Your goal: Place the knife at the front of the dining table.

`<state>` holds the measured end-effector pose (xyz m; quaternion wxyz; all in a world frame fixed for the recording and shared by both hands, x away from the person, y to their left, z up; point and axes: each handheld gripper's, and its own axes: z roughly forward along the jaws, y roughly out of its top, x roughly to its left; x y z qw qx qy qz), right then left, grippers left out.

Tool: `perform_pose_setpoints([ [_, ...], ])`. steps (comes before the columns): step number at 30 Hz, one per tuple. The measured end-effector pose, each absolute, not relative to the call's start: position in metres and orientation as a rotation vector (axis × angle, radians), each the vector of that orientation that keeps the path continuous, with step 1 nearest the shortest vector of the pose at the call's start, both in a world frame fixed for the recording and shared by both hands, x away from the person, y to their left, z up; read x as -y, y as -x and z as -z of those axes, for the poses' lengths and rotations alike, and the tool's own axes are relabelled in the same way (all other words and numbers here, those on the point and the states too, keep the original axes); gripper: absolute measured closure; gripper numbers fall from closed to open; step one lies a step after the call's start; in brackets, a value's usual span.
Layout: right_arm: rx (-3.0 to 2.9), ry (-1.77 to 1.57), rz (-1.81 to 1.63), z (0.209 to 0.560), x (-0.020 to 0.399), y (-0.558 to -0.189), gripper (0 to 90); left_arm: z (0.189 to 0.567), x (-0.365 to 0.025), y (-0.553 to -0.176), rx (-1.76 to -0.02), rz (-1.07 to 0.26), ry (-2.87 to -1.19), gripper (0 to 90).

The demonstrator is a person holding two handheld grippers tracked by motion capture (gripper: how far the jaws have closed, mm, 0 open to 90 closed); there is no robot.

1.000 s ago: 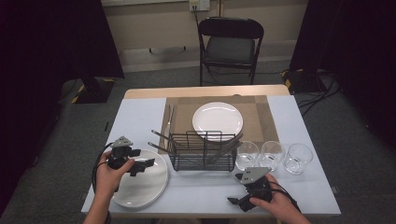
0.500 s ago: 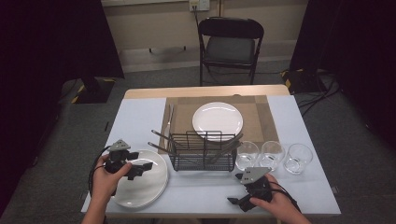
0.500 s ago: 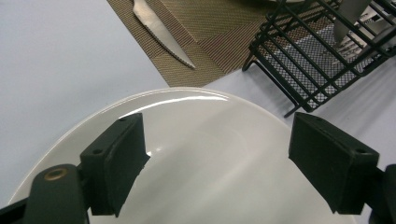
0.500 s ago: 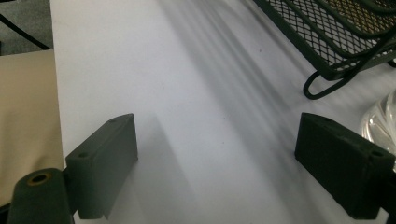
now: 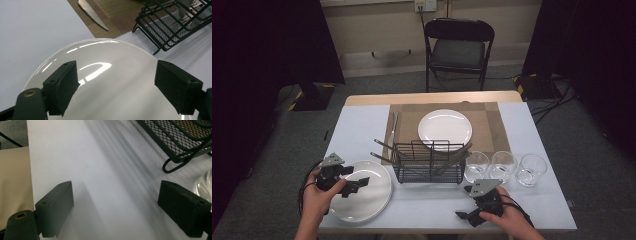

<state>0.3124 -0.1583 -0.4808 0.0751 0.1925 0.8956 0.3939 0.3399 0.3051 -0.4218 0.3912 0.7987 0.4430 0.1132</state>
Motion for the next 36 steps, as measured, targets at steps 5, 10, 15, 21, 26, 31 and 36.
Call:
perform_pose_setpoints([
  [5,-2.686,-0.577,-1.182,0.481,0.158,-0.312,11.8,0.424,-0.304,-0.337,-1.123,-0.303,-2.024,18.6],
  [10,-2.685,-0.577,-1.181,0.481,0.158,-0.312,11.8,0.422,-0.303,-0.335,-1.122,-0.301,-2.027,18.5],
  [15,-2.684,-0.578,-1.179,0.481,0.158,-0.312,11.9,0.425,-0.302,-0.336,-1.123,-0.301,-2.047,18.5],
  [21,-2.682,-0.58,-1.176,0.481,0.158,-0.312,11.8,0.426,-0.298,-0.335,-1.112,-0.305,-2.022,17.9],
  [26,-2.682,-0.579,-1.173,0.48,0.158,-0.312,11.9,0.426,-0.296,-0.334,-1.114,-0.305,-2.006,17.3],
  [31,-2.678,-0.578,-1.17,0.48,0.158,-0.311,12.3,0.427,-0.293,-0.333,-1.11,-0.31,-2.01,17.3],
  [36,-2.688,-0.583,-1.151,0.478,0.159,-0.31,13.0,0.428,-0.29,-0.333,-1.1,-0.293,-2.012,17.3],
])
